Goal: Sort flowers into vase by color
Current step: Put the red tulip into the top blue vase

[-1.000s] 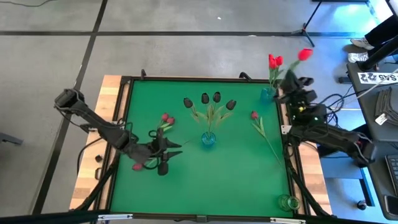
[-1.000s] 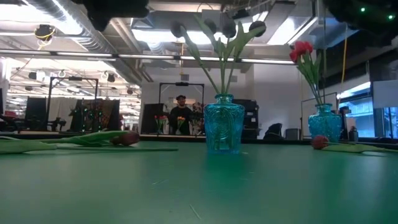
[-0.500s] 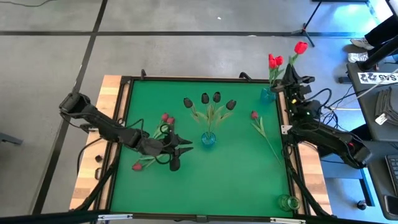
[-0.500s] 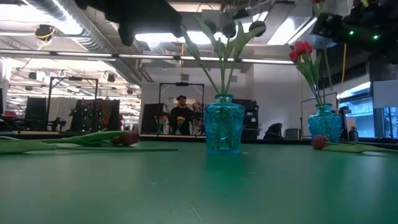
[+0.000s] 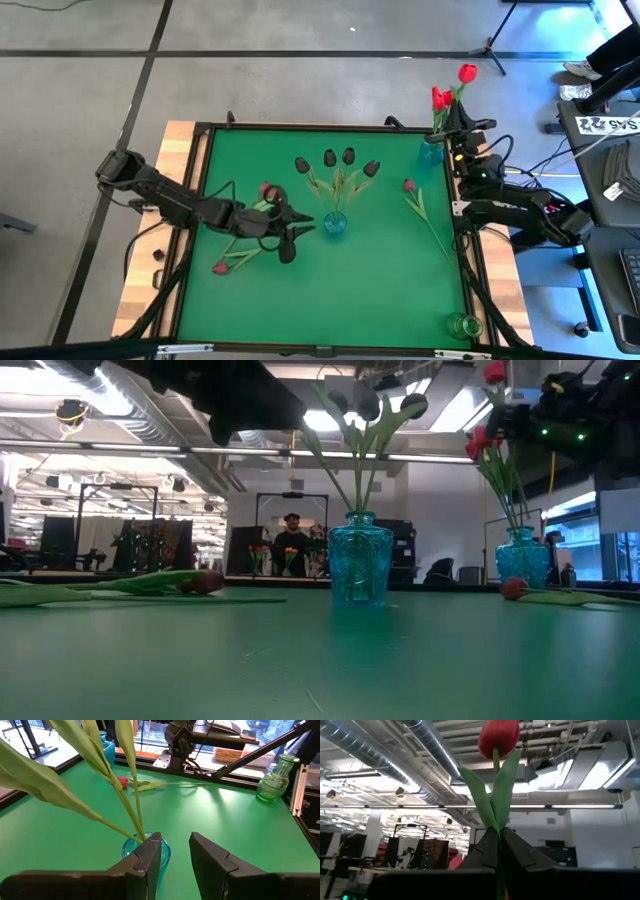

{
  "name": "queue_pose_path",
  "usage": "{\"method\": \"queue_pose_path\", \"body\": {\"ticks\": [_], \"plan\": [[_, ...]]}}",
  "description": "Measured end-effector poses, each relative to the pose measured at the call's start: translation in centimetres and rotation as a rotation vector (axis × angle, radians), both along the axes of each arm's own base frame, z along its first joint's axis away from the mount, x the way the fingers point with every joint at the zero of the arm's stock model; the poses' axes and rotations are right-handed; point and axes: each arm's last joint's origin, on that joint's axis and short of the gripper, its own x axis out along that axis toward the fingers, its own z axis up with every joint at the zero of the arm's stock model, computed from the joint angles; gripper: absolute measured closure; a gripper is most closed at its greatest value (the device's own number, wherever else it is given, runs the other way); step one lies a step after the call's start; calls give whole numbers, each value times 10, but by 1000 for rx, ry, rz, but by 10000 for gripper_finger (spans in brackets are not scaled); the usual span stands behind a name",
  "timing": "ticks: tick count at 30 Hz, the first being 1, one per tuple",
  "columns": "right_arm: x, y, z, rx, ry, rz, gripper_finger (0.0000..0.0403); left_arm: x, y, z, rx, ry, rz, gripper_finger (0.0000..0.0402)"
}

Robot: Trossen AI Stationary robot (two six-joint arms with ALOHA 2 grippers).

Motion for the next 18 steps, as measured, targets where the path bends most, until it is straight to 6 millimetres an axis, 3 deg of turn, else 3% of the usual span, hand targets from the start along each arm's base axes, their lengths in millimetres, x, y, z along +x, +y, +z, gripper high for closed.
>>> {"method": "queue_pose_path", "body": {"ticks": [18], "plan": [[-2,-4,1,10,-3,-44,396,1,5,0,18,5,3,302]]}}
